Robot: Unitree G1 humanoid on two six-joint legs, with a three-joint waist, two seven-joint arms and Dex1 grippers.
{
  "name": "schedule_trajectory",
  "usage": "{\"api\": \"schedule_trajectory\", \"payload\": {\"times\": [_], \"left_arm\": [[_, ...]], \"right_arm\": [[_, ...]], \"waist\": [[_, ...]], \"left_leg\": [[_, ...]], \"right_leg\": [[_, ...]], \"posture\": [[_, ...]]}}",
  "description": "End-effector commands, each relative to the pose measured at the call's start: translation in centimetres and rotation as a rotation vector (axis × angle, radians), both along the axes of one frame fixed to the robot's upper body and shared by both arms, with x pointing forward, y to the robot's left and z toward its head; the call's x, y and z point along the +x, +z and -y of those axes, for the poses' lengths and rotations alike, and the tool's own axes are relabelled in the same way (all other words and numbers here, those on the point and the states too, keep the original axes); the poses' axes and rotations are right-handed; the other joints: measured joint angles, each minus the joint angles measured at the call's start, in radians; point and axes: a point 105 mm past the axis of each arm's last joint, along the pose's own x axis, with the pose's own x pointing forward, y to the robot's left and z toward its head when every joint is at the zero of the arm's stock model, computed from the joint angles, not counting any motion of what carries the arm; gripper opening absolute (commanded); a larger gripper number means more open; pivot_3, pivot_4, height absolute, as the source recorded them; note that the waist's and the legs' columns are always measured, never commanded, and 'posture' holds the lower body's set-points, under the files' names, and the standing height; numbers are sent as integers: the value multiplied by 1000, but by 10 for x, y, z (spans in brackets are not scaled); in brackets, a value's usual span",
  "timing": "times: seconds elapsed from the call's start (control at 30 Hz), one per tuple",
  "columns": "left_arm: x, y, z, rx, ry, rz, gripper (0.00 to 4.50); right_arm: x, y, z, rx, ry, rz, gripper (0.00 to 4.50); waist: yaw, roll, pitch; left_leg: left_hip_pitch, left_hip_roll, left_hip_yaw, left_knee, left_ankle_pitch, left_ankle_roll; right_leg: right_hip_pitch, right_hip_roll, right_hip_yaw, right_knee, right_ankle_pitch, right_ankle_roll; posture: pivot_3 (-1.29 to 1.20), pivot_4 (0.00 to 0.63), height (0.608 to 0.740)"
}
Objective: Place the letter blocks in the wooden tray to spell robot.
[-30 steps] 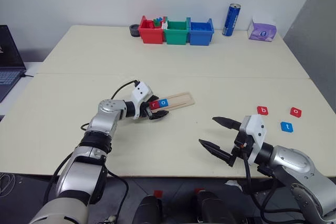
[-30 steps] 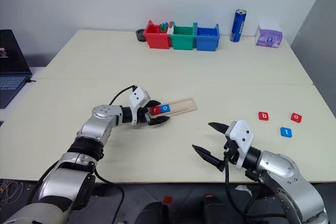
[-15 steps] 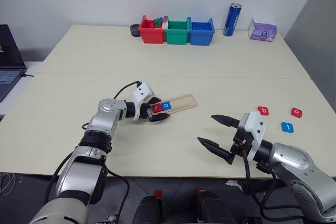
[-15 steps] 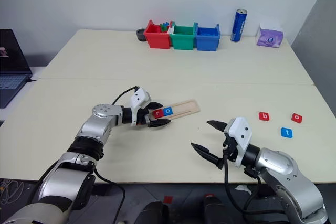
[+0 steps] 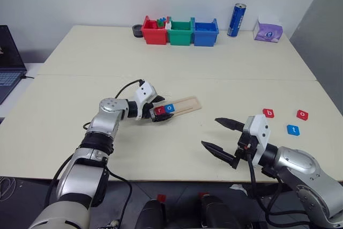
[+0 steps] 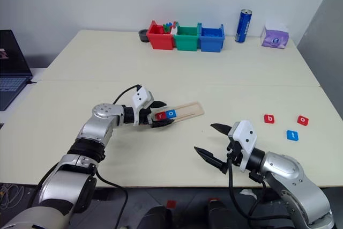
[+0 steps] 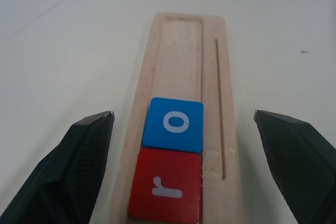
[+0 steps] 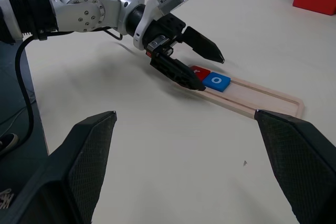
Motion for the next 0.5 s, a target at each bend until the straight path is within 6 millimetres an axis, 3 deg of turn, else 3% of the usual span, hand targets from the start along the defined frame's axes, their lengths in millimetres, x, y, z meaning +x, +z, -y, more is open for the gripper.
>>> {"api": "schedule_trajectory", "payload": {"times": [0.03, 0.5], "left_arm": [[5, 6, -1, 33, -9, 27, 4500], [7, -12, -2, 105, -26, -31, 4500]], "right_arm": [[-5, 11, -4, 18, 18, 41, 4476], [-7, 12, -6, 24, 9, 38, 4476]], "waist": [[0, 0, 0], [0, 0, 0]], "left_leg": [[0, 0, 0, 0, 0, 0], [0, 0, 0, 0, 0, 0]], "right_leg": [[0, 0, 0, 0, 0, 0], [0, 0, 0, 0, 0, 0]], "posture": [[0, 150, 740], [0, 150, 740]]}}
